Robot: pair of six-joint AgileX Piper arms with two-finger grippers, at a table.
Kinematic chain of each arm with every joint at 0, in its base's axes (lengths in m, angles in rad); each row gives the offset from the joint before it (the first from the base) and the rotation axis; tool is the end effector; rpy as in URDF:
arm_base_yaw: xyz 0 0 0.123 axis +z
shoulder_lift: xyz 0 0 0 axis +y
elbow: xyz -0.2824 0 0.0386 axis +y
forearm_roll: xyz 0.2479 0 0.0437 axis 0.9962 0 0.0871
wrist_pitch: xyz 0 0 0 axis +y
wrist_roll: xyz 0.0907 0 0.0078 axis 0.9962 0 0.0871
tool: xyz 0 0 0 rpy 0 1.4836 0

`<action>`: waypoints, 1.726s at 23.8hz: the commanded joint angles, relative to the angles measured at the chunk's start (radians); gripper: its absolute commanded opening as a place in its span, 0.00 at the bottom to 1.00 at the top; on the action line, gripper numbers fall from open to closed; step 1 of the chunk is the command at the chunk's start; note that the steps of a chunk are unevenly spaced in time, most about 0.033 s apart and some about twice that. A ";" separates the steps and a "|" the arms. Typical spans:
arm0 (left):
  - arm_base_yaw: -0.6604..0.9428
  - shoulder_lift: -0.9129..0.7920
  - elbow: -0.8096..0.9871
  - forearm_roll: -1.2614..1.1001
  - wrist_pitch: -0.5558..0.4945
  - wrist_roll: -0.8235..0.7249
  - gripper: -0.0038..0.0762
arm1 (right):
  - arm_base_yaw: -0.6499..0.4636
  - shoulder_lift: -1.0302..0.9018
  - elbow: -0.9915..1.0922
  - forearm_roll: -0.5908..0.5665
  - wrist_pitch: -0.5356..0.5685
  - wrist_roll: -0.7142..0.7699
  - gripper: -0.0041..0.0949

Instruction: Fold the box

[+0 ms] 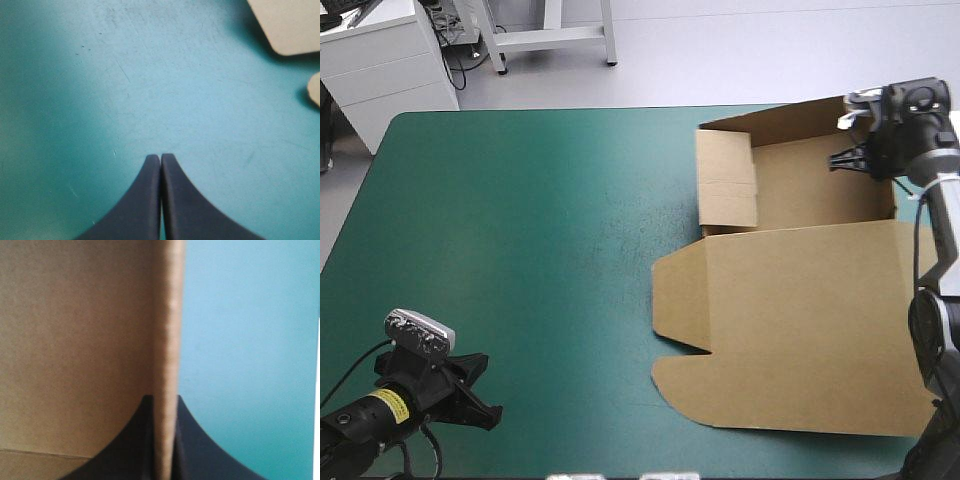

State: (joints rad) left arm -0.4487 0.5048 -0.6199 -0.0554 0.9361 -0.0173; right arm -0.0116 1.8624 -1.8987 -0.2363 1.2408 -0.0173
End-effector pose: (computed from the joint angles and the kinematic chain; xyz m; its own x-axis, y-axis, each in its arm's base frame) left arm 0.0705 -0.0385 0.3043 -0.6254 0.2455 -0.7407 0.4324 0.8992 -0.0671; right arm 0.4035 -0.0249 0.3555 -0.9014 -0.0822 -0.4251 0.0245 0.9705 -0.2397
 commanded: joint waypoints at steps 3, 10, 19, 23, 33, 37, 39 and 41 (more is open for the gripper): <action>-0.004 0.007 -0.026 -0.001 -0.063 -0.005 0.01 | -0.261 -0.016 -0.033 0.025 -0.056 -0.019 0.02; -0.004 0.007 -0.026 -0.001 -0.065 -0.005 0.01 | -0.461 0.065 -0.033 0.161 -0.176 -0.069 0.02; -0.004 0.007 -0.026 0.001 -0.065 -0.005 0.01 | -0.500 0.111 -0.035 0.137 -0.169 -0.079 0.61; -0.004 0.007 -0.026 -0.001 -0.027 -0.005 0.01 | -0.500 0.099 -0.062 0.109 -0.116 -0.056 0.78; -0.004 0.007 -0.026 -0.001 -0.016 -0.005 0.01 | -0.500 -0.121 -0.117 0.304 0.007 -0.095 0.03; -0.004 0.007 -0.025 -0.001 -0.020 -0.005 0.01 | -0.491 -0.261 -0.034 0.469 0.007 -0.162 0.02; -0.004 0.007 -0.017 -0.001 -0.032 -0.005 0.01 | -0.470 -0.343 0.035 0.536 0.005 -0.211 0.02; -0.004 0.007 -0.001 -0.003 -0.053 -0.009 0.01 | -0.442 -0.420 0.113 0.593 -0.023 -0.242 0.02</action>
State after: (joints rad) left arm -0.4487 0.5048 -0.6114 -0.0532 0.9601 -0.0173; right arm -0.4833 1.5808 -1.8497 0.2497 1.2454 -0.1995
